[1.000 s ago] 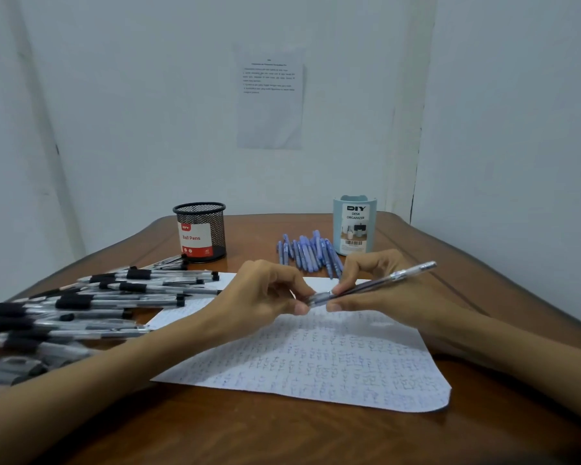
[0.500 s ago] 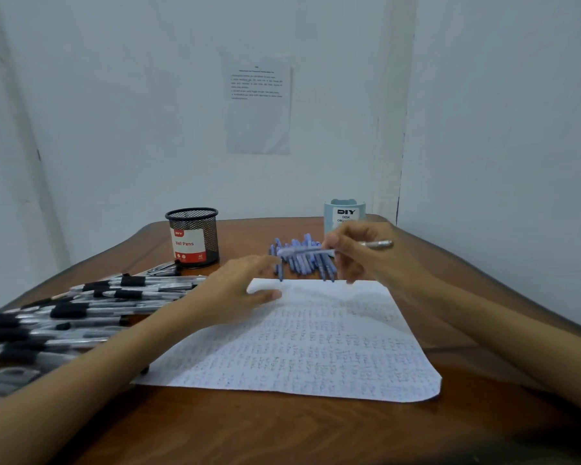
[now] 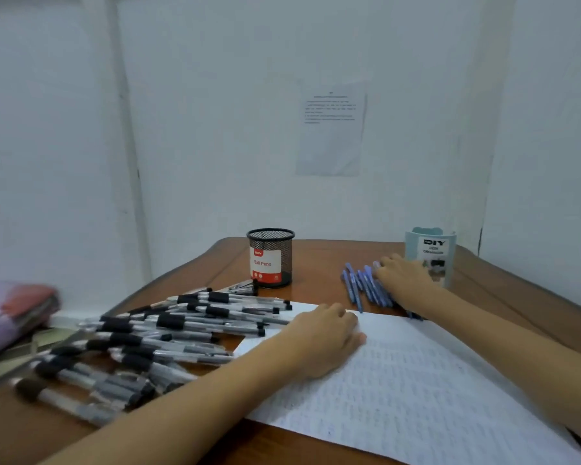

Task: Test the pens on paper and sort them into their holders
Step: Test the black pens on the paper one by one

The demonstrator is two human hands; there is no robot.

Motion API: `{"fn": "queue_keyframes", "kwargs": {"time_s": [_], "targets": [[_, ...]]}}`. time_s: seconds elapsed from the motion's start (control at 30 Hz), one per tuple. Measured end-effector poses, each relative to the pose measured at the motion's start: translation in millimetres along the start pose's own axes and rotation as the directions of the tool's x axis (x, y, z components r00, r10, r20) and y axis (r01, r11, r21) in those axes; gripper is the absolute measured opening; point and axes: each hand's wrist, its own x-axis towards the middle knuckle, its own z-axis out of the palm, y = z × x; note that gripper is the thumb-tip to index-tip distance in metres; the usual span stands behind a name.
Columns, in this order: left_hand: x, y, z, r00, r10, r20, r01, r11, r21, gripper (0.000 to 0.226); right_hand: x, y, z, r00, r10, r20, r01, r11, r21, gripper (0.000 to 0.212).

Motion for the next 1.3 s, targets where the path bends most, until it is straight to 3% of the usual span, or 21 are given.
{"fn": "queue_keyframes", "kwargs": {"time_s": [0.07,0.17,0.3,0.4,0.47,0.53,0.63,0.73,0.83,0.9,0.97,1.13,1.23,1.3], "targets": [[-3,5,-1,1.000,0.014,0.012,-0.014,1.000,-0.022,0.047,4,2,0,1.000,0.001,-0.010,0.000,0.999,0.040,0.034],[-6,5,-16,0.998,0.031,0.063,-0.028,0.998,-0.051,0.044,11,1,-15,0.996,0.028,-0.083,-0.006,0.968,0.251,0.038],[-9,-31,-51,0.993,-0.117,0.027,0.117,0.993,-0.031,0.031,16,-31,-46,0.990,-0.009,-0.141,0.090,0.812,0.576,0.032],[-22,-74,-61,0.967,-0.251,-0.050,0.249,0.968,-0.042,0.026,10,-65,-60,0.985,-0.150,-0.085,0.163,0.653,0.739,0.011],[-35,-95,-57,0.954,-0.299,-0.028,0.297,0.953,-0.051,0.028,3,-81,-65,0.956,-0.291,-0.037,0.194,0.531,0.825,0.013],[-47,-108,-51,0.948,-0.319,-0.005,0.319,0.948,-0.026,0.032,-2,-89,-66,0.914,-0.406,0.002,0.214,0.487,0.847,0.020],[-58,-115,-44,0.943,-0.334,0.014,0.334,0.941,-0.055,0.034,-7,-90,-62,0.903,-0.429,0.015,0.194,0.440,0.877,0.015],[-59,-111,-41,0.949,-0.313,0.026,0.314,0.943,-0.106,0.034,-14,-80,-64,0.927,-0.372,0.055,0.056,0.283,0.958,0.011],[-57,-103,-43,0.961,-0.273,-0.045,0.265,0.954,-0.138,0.034,-25,-52,-72,0.970,-0.224,0.099,-0.104,-0.013,0.994,0.016],[-56,-98,-43,0.971,-0.232,-0.059,0.222,0.964,-0.144,0.035,-33,-30,-74,0.987,-0.092,0.131,-0.145,-0.163,0.976,0.023],[-53,-93,-40,0.983,-0.183,-0.010,0.180,0.975,-0.133,0.036,-44,-11,-73,0.989,0.041,0.139,-0.124,-0.259,0.958,0.017],[-46,-76,-23,0.999,-0.042,0.014,0.043,0.996,-0.074,0.037,-77,23,-51,0.903,0.385,0.188,-0.074,-0.293,0.953,0.002],[-45,-64,-18,0.999,0.044,0.000,-0.044,0.994,-0.101,0.052,-93,40,-42,0.829,0.496,0.259,-0.115,-0.302,0.946,0.020],[-45,-58,-14,0.994,0.104,0.034,-0.100,0.988,-0.120,0.070,-101,51,-39,0.825,0.499,0.266,-0.120,-0.304,0.945,0.022]]}}
